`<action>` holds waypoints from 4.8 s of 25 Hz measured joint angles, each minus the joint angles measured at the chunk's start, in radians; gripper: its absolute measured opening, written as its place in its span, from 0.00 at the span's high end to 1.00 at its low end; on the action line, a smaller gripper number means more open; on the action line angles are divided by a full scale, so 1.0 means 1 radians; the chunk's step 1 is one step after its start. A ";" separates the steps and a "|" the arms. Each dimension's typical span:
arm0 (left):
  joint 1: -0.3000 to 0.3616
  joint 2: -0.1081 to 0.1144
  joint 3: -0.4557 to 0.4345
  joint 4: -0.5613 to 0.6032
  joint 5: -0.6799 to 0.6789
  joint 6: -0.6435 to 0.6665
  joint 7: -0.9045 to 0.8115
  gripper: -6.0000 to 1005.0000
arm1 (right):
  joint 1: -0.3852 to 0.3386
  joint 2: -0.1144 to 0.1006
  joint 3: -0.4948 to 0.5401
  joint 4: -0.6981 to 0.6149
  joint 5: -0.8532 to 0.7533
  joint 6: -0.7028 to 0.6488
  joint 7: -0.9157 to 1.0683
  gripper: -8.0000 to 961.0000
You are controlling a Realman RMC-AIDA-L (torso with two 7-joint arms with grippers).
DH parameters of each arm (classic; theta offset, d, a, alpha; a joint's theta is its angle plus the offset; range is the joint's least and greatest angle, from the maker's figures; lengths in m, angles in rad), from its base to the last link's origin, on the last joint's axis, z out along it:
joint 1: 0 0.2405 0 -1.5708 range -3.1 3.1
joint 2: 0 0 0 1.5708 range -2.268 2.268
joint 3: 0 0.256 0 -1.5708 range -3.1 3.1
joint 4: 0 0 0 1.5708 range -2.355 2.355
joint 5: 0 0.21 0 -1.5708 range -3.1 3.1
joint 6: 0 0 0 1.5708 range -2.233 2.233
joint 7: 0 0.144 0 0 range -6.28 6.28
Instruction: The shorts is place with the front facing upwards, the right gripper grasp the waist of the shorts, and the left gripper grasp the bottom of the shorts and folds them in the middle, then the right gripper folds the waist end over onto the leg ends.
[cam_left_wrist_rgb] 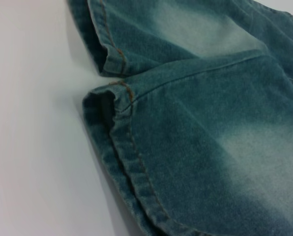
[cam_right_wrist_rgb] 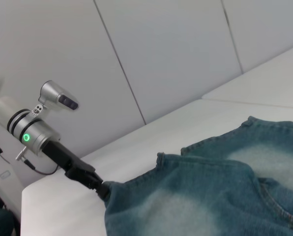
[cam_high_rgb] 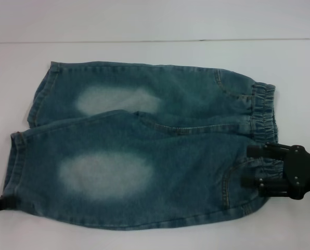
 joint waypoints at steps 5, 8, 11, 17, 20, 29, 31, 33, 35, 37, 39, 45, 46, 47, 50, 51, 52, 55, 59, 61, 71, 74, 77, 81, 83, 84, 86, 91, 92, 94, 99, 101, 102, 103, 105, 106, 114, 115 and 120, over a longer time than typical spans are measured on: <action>-0.002 0.005 -0.004 -0.001 -0.044 0.025 -0.007 0.91 | 0.014 -0.007 0.081 -0.011 0.010 -0.001 0.096 0.09; -0.013 0.015 -0.027 0.000 -0.123 0.085 -0.013 0.95 | 0.036 -0.041 0.121 -0.049 0.022 0.006 0.281 0.09; -0.029 0.022 -0.051 -0.003 -0.145 0.087 -0.012 0.97 | 0.061 -0.091 0.085 -0.098 -0.004 0.004 0.445 0.09; -0.051 0.037 -0.092 -0.019 -0.150 0.042 -0.007 0.96 | 0.127 -0.186 -0.063 -0.157 -0.185 -0.082 0.589 0.10; -0.055 0.042 -0.108 -0.020 -0.171 0.041 -0.006 0.96 | 0.160 -0.187 -0.074 -0.205 -0.301 -0.135 0.587 0.10; -0.058 0.041 -0.107 -0.022 -0.208 0.030 0.008 0.95 | 0.240 -0.171 -0.132 -0.215 -0.542 -0.086 0.599 0.11; -0.058 0.039 -0.105 -0.023 -0.209 0.028 0.012 0.95 | 0.245 -0.165 -0.150 -0.213 -0.559 -0.061 0.609 0.11; -0.055 0.038 -0.106 -0.029 -0.209 0.028 0.017 0.95 | 0.249 -0.159 -0.163 -0.212 -0.566 -0.044 0.616 0.11; -0.052 0.037 -0.108 -0.039 -0.209 0.024 0.021 0.94 | 0.253 -0.150 -0.166 -0.212 -0.566 -0.037 0.618 0.11; -0.051 0.038 -0.108 -0.047 -0.209 0.018 0.025 0.94 | 0.256 -0.141 -0.167 -0.212 -0.567 -0.034 0.617 0.11; -0.051 0.038 -0.108 -0.052 -0.209 0.015 0.029 0.94 | 0.260 -0.133 -0.173 -0.212 -0.568 -0.029 0.617 0.11; -0.058 0.040 -0.107 -0.062 -0.210 0.011 0.032 0.93 | 0.267 -0.108 -0.199 -0.209 -0.569 -0.017 0.621 0.12; -0.058 0.040 -0.106 -0.062 -0.210 0.009 0.032 0.93 | 0.268 -0.104 -0.201 -0.209 -0.569 -0.015 0.623 0.12; -0.058 0.039 -0.105 -0.062 -0.211 0.007 0.032 0.93 | 0.269 -0.100 -0.203 -0.209 -0.570 -0.013 0.627 0.12; -0.058 0.036 -0.105 -0.062 -0.211 0.006 0.038 0.93 | 0.270 -0.094 -0.217 -0.209 -0.571 -0.001 0.641 0.12; -0.057 0.035 -0.106 -0.062 -0.211 0.006 0.040 0.93 | 0.270 -0.093 -0.222 -0.209 -0.571 0.003 0.645 0.12; -0.056 0.035 -0.108 -0.063 -0.211 0.006 0.043 0.93 | 0.270 -0.093 -0.227 -0.209 -0.571 0.005 0.648 0.13; -0.054 0.034 -0.109 -0.063 -0.212 0.006 0.045 0.93 | 0.273 -0.093 -0.237 -0.209 -0.571 0.011 0.655 0.13; -0.046 0.033 -0.109 -0.063 -0.236 0.006 0.056 0.92 | 0.277 -0.087 -0.246 -0.207 -0.571 0.018 0.656 0.13; -0.043 0.031 -0.109 -0.063 -0.251 0.009 0.062 0.92 | 0.277 -0.085 -0.253 -0.195 -0.572 0.027 0.656 0.13; -0.041 0.026 -0.109 -0.063 -0.262 0.010 0.077 0.91 | 0.281 -0.078 -0.264 -0.171 -0.566 0.056 0.651 0.14; -0.040 0.025 -0.109 -0.070 -0.262 0.010 0.085 0.91 | 0.284 -0.074 -0.261 -0.171 -0.550 0.056 0.642 0.14; -0.039 0.025 -0.109 -0.074 -0.262 0.008 0.088 0.91 | 0.284 -0.073 -0.261 -0.171 -0.527 0.052 0.632 0.15; -0.037 0.025 -0.109 -0.075 -0.262 0.006 0.089 0.90 | 0.281 -0.074 -0.258 -0.177 -0.509 0.049 0.615 0.15; -0.037 0.025 -0.109 -0.075 -0.262 0.006 0.089 0.90 | 0.276 -0.078 -0.256 -0.179 -0.506 0.055 0.608 0.15; -0.036 0.025 -0.109 -0.075 -0.262 0.006 0.089 0.90 | 0.276 -0.079 -0.256 -0.179 -0.506 0.056 0.606 0.15; -0.035 0.025 -0.109 -0.075 -0.262 0.006 0.090 0.90 | 0.275 -0.080 -0.256 -0.180 -0.506 0.057 0.604 0.22; -0.036 0.025 -0.109 -0.075 -0.262 0.011 0.095 0.89 | 0.275 -0.082 -0.256 -0.180 -0.506 0.057 0.600 0.40; -0.036 0.025 -0.109 -0.075 -0.262 0.012 0.096 0.89 | 0.275 -0.082 -0.256 -0.180 -0.506 0.058 0.600 0.43; -0.036 0.025 -0.109 -0.075 -0.261 0.012 0.097 0.89 | 0.275 -0.083 -0.255 -0.180 -0.507 0.060 0.599 0.48; -0.040 0.025 -0.109 -0.075 -0.262 0.013 0.097 0.89 | 0.274 -0.081 -0.256 -0.181 -0.506 0.061 0.595 0.61; -0.041 0.025 -0.109 -0.076 -0.262 0.014 0.096 0.88 | 0.274 -0.080 -0.258 -0.181 -0.505 0.061 0.592 0.66; -0.042 0.025 -0.109 -0.078 -0.262 0.014 0.096 0.88 | 0.274 -0.080 -0.259 -0.181 -0.505 0.061 0.590 0.74; -0.042 0.026 -0.109 -0.081 -0.262 0.014 0.096 0.88 | 0.274 -0.079 -0.260 -0.181 -0.506 0.061 0.588 0.81; -0.043 0.028 -0.109 -0.086 -0.262 0.014 0.096 0.88 | 0.272 -0.079 -0.260 -0.181 -0.508 0.061 0.584 0.90; -0.043 0.029 -0.109 -0.087 -0.263 0.014 0.096 0.88 | 0.271 -0.079 -0.260 -0.181 -0.508 0.060 0.582 0.91; -0.053 0.031 -0.108 -0.088 -0.263 0.028 0.087 0.87 | 0.258 -0.081 -0.222 -0.181 -0.496 0.054 0.556 0.96; -0.055 0.032 -0.107 -0.088 -0.263 0.029 0.086 0.87 | 0.258 -0.081 -0.214 -0.182 -0.496 0.053 0.552 0.96; -0.071 0.038 -0.109 -0.084 -0.264 0.032 0.073 0.87 | 0.250 -0.084 -0.158 -0.188 -0.487 0.053 0.534 0.96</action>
